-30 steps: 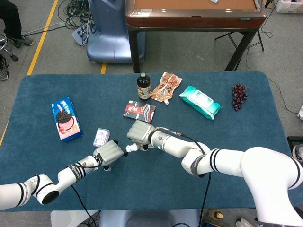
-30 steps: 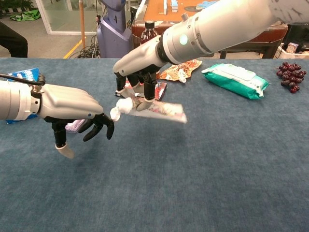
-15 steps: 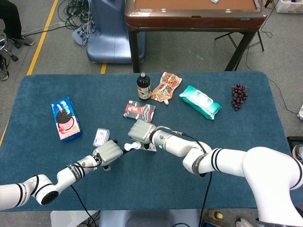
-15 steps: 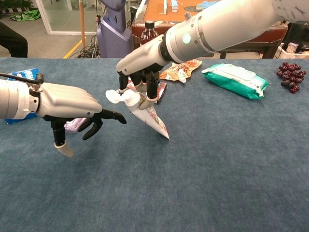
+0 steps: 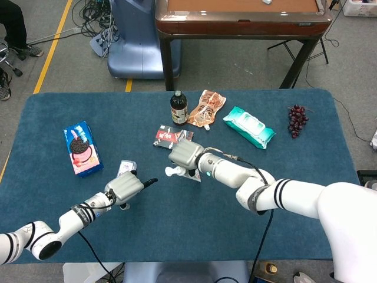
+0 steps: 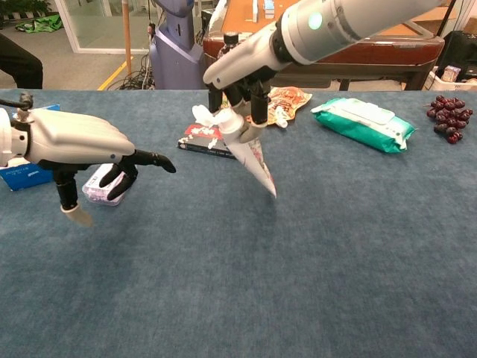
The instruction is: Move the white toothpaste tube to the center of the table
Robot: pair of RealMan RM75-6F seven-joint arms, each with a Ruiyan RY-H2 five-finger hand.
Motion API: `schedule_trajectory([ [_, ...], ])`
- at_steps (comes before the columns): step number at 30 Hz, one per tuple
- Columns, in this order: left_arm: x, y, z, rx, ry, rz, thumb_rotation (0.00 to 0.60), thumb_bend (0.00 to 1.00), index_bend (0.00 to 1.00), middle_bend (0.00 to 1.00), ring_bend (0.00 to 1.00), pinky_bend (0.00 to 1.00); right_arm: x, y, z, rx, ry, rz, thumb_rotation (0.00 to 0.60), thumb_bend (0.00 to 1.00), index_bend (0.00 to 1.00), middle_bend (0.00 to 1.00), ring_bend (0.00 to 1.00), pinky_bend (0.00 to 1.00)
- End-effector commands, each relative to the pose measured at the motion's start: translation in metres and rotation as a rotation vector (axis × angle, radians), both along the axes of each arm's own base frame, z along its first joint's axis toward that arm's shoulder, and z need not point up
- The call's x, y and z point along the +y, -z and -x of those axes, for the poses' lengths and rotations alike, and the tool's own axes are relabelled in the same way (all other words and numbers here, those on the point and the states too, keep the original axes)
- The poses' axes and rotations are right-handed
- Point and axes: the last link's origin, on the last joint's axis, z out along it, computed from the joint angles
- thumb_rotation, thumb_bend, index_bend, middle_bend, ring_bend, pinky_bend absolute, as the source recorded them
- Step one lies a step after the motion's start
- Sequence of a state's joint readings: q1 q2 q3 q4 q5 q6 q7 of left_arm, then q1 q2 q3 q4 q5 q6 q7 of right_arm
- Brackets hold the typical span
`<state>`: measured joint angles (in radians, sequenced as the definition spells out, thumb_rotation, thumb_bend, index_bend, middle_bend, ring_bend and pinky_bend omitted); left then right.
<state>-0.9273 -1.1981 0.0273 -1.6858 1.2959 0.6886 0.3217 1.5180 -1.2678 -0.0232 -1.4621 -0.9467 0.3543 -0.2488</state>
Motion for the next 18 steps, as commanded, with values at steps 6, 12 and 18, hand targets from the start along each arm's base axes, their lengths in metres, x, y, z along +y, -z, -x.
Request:
schedule_trajectory([
  [6,-0.001,-0.010,0.004,-0.003,-0.013,-0.027,0.600,0.11,0.00,0.54,0.50,0.24,0.007,-0.013,0.021,0.154,0.002,0.004,0.600,0.99,1.00,0.90,0.99,0.60],
  [12,0.002,-0.018,0.011,0.006,-0.035,-0.056,0.600,0.11,0.00,0.54,0.50,0.24,0.013,0.005,0.036,0.208,0.014,-0.011,0.600,0.99,1.00,0.90,0.99,0.60],
  [18,0.010,-0.029,0.016,-0.003,-0.066,-0.123,0.600,0.11,0.06,0.51,0.46,0.24,0.016,0.020,0.034,0.176,0.014,-0.005,0.600,0.89,1.00,0.88,0.94,0.60],
])
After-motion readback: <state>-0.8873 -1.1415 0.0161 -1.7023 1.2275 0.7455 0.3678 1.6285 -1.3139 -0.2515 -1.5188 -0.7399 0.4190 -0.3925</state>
